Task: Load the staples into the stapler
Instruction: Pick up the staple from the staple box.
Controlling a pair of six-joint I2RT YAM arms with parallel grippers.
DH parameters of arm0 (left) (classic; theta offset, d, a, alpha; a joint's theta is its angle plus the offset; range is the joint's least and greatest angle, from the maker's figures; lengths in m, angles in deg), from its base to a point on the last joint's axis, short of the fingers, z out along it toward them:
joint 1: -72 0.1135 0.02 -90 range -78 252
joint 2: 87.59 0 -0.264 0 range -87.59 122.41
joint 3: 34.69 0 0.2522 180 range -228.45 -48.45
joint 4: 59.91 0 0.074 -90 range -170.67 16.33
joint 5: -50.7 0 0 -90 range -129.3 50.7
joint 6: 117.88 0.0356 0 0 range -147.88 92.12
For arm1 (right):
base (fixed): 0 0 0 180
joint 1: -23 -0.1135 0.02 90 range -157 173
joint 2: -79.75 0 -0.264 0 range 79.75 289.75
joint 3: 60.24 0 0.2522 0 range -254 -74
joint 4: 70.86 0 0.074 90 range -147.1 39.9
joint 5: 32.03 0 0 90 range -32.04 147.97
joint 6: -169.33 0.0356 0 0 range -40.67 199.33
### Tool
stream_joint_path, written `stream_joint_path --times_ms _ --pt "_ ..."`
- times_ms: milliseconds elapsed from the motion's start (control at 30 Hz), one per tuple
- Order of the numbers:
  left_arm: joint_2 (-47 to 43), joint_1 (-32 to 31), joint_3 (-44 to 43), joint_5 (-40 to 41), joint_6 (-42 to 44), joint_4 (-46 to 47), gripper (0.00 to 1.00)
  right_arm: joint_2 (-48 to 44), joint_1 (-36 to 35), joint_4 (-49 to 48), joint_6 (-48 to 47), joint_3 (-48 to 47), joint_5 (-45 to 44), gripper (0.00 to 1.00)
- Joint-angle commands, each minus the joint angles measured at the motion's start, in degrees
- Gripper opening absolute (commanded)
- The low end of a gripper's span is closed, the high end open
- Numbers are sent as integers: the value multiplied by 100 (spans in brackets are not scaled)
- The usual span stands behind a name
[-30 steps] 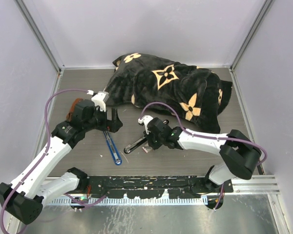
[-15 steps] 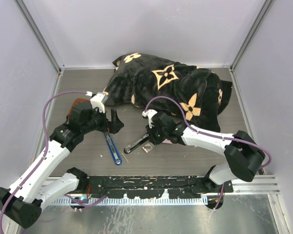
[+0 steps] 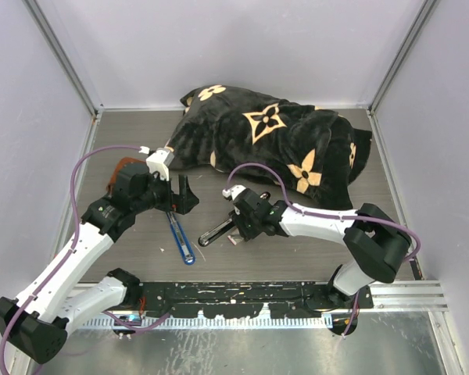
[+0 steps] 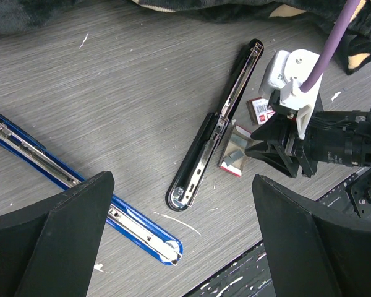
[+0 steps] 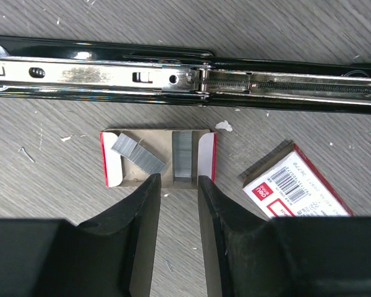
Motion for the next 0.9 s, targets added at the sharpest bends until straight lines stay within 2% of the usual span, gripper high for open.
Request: stream_joint_path --times_ms 0,867 --pt "-46 28 -108 -66 60 201 97 58 -49 -61 22 -263 -255 37" --pt "-3 26 -143 -11 69 165 97 450 -259 -11 -168 -285 -559 30"
